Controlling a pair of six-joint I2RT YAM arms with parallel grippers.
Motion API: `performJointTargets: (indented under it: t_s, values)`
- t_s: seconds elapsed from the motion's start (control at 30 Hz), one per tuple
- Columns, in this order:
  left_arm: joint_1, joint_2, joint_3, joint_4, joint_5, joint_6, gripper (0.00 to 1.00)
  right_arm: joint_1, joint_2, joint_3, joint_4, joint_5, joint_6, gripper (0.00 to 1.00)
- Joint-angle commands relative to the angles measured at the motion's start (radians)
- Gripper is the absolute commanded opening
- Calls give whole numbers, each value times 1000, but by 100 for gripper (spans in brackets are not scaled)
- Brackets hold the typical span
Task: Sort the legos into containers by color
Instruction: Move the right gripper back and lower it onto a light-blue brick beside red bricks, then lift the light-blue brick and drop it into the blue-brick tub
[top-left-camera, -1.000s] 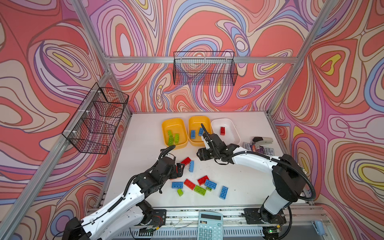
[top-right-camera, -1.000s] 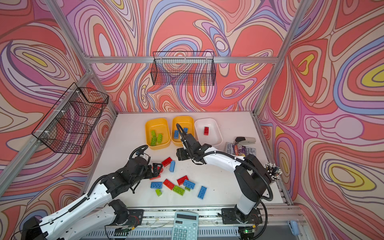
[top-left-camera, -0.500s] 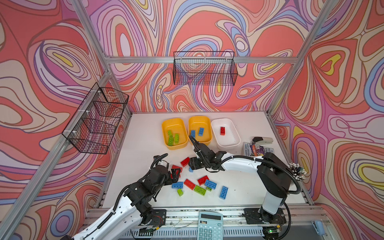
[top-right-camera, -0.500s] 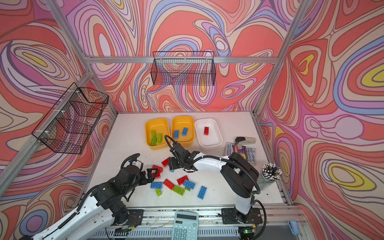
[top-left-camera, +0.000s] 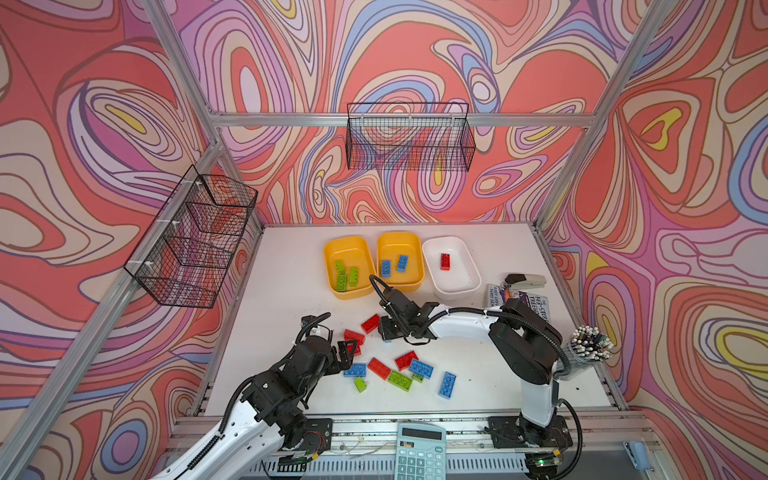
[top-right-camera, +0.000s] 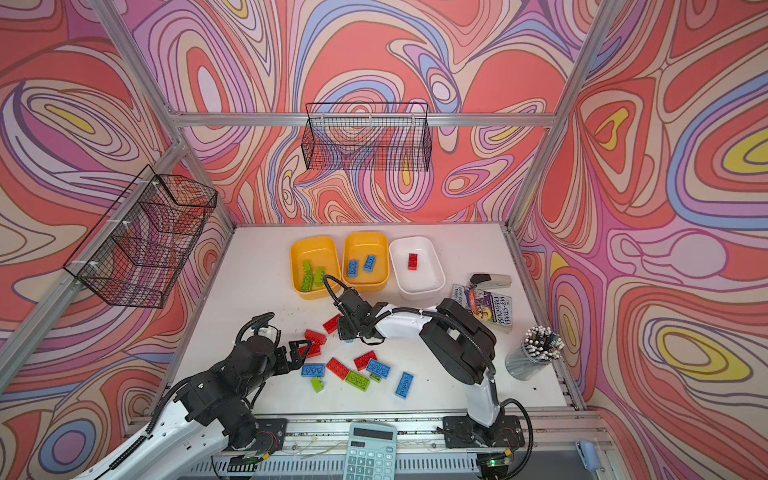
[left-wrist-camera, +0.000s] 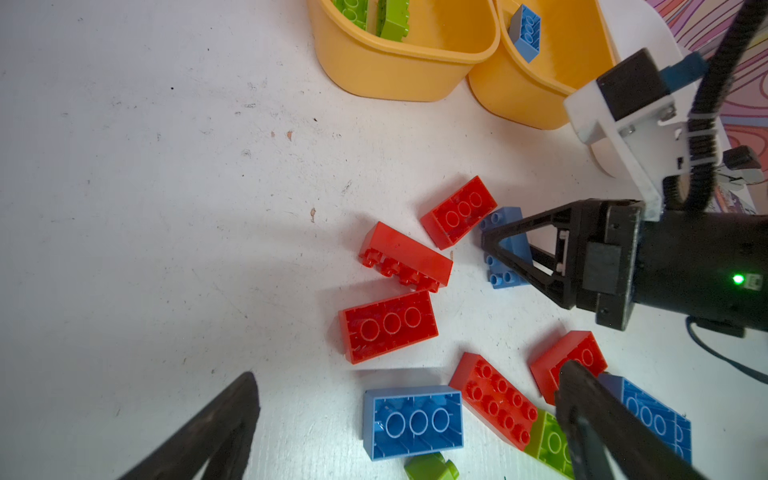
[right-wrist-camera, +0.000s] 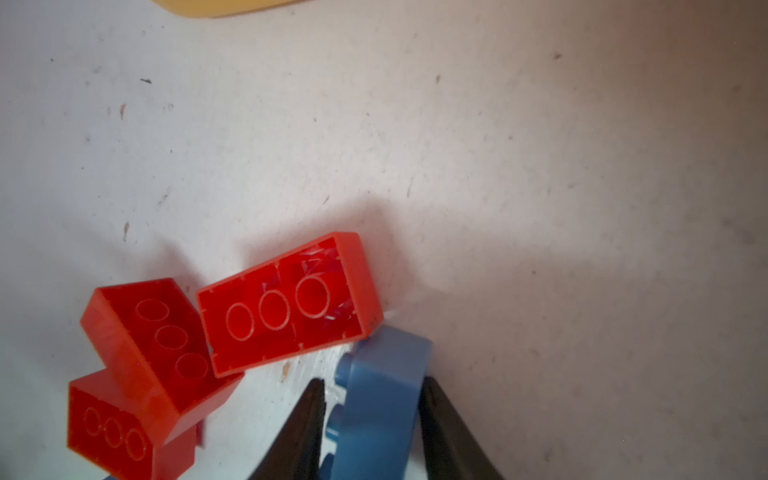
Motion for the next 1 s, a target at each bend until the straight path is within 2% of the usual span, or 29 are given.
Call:
performJointTargets:
  t_s: [0.0, 0.17, 0.27, 0.47, 0.63, 0.87, 0.97]
  values:
    - [-6, 3, -15, -12, -23, -1, 99, 8, 9, 15, -42, 0, 13, 30]
    - [-6, 22, -14, 19, -21, 7, 99, 7, -30, 35, -78, 28, -2, 23]
    - [-6, 42, -3, 21, -13, 16, 99, 1, -70, 74, -125, 91, -37, 22]
    - [-6, 81, 22, 24, -13, 33, 99, -94, -70, 227, -206, 166, -166, 23]
    - [-5, 112, 39, 33, -11, 35, 98, -216, 44, 396, -194, 130, -225, 23]
    - [-6, 142, 48, 23, 2, 5, 98, -298, 294, 671, -206, 122, -285, 25]
    - [-6, 148, 56, -3, 3, -10, 98, -324, 368, 762, -218, 122, -288, 32]
